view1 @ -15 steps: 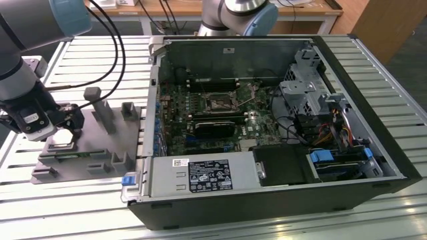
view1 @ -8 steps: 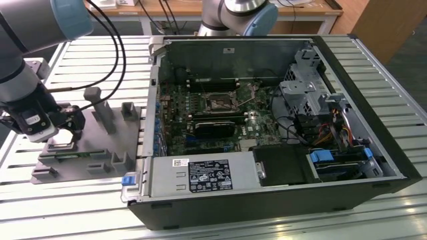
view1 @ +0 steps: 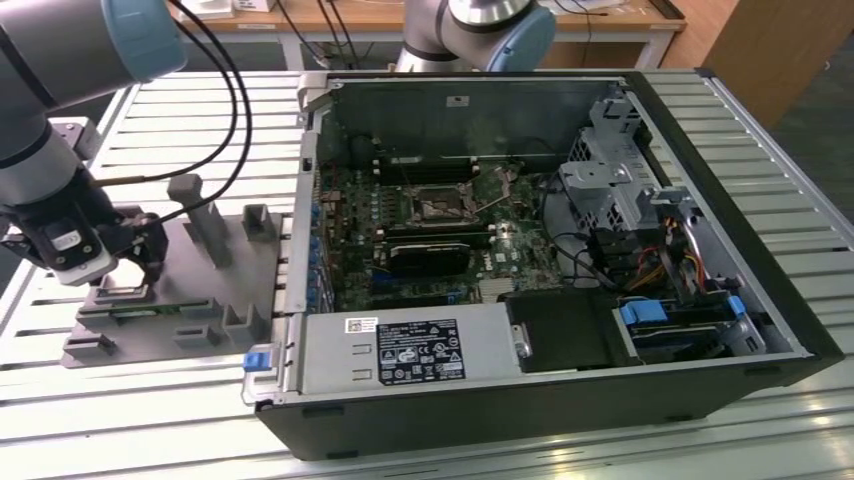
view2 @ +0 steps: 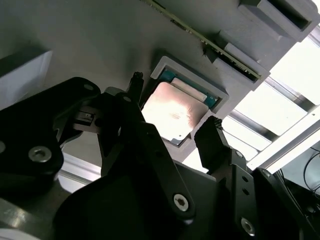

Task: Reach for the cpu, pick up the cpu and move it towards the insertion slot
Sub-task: 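Pick up the cpu and move it towards the insertion slot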

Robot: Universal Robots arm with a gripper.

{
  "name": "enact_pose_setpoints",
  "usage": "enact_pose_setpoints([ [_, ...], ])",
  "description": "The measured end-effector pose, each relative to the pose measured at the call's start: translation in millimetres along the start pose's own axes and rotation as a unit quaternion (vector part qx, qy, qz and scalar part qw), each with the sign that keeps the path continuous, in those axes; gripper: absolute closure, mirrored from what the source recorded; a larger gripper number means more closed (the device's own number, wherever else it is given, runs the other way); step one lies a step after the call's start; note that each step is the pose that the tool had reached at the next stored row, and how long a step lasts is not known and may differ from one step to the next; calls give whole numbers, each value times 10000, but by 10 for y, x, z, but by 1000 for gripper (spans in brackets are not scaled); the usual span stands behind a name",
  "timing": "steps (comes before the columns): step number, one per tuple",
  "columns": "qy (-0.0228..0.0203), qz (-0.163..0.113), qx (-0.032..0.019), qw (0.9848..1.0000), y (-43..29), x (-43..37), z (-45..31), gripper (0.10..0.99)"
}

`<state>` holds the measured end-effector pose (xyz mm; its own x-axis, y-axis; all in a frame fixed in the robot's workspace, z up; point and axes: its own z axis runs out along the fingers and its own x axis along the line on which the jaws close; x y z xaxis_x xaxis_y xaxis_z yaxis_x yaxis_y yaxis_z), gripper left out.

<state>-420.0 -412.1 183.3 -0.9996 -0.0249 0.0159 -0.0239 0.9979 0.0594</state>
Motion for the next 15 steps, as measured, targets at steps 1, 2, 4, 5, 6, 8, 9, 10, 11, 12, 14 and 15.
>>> enact_pose_setpoints([
  [1, 0, 1, 0, 10000, 0, 5, 2, 392],
  [2, 0, 2, -1, 10000, 0, 10, 5, 392],
  [4, -1, 3, -2, 10000, 0, 14, 13, 392],
  [5, 0, 4, -2, 10000, 1, 16, 16, 392],
  [6, 0, 5, -1, 10000, 2, 18, 19, 392],
  [8, 0, 5, -3, 10000, 3, 23, 23, 392],
  [9, 1, 6, -3, 10000, 4, 28, 23, 408],
  [10, 0, 6, -5, 10000, 5, 35, 23, 408],
  [11, 0, 6, -5, 10000, 6, 40, 23, 408],
  [12, 0, 6, -5, 10000, 9, 43, 23, 478],
  [14, -1, 5, -6, 10000, 13, 45, 25, 478],
  [15, -1, 5, -6, 10000, 17, 46, 25, 478],
])
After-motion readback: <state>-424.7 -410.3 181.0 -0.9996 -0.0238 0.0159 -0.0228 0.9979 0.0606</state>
